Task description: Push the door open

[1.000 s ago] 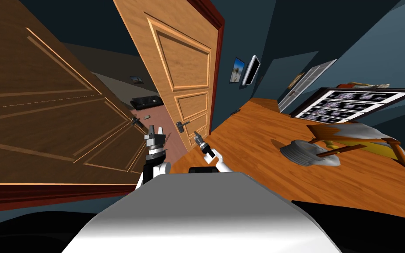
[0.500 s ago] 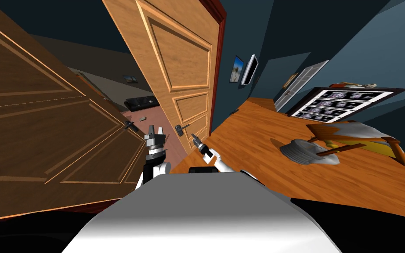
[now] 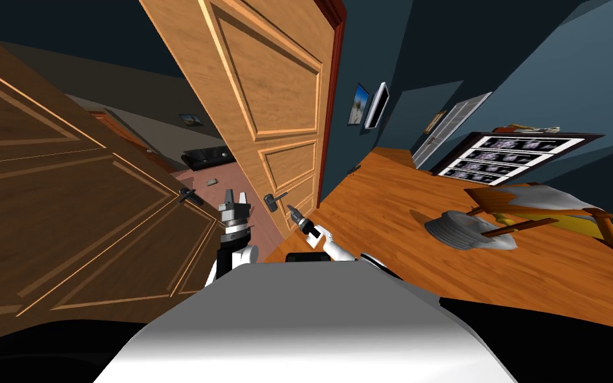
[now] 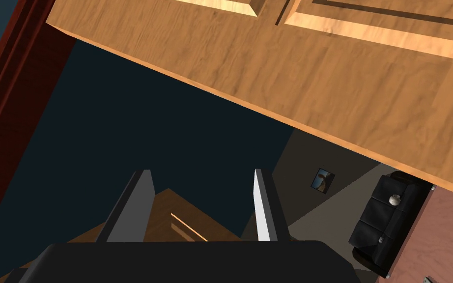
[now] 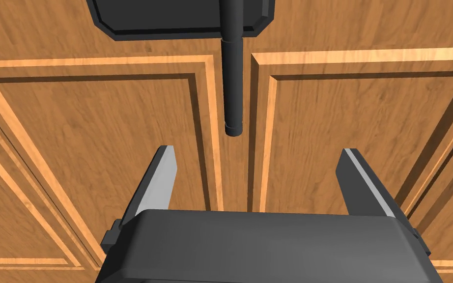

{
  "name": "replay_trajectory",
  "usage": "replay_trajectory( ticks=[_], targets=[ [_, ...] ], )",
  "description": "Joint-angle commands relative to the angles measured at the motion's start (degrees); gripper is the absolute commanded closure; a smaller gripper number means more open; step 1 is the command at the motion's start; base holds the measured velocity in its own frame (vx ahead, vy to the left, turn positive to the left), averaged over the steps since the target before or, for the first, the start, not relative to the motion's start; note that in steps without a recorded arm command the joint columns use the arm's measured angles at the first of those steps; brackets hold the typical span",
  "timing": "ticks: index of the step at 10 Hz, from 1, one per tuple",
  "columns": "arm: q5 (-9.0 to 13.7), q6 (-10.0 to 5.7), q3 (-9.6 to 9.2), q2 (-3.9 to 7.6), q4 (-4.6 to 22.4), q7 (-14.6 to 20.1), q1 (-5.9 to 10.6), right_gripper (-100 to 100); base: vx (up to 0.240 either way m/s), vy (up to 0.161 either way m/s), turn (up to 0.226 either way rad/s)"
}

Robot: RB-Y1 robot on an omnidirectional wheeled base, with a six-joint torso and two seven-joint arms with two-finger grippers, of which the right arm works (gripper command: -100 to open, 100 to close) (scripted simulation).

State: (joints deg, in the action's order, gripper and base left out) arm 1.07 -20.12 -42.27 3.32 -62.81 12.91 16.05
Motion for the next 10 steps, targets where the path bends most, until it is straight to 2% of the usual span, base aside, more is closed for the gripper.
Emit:
replay_trajectory(
  ticks=[1, 2, 3, 6, 8, 10],
  targets=[
    [0.0, -0.09, -0.63, -0.27, 1.6, 0.2, 1.0, -100, 0.107, 0.069, -0.042],
    [-0.1, -0.02, -1.14, -0.42, 2.6, 0.2, 1.6, -100, 0.13, 0.08, -0.052],
    [0.0, 0.07, -0.84, -0.25, 1.7, 0.2, 1.15, -100, 0.062, 0.038, -0.013],
    [-0.1, -0.08, -0.2, 0.14, 2.6, -0.2, 1.31, -100, 0.125, 0.117, 0.032],
    [-0.2, -0.19, 0.23, -0.12, 3.2, -0.4, 1.37, -100, 0.146, 0.168, 0.036],
    [-0.2, -0.33, 0.74, -0.95, 3.8, -0.6, 1.45, -100, 0.165, 0.15, 0.034]
  ],
)
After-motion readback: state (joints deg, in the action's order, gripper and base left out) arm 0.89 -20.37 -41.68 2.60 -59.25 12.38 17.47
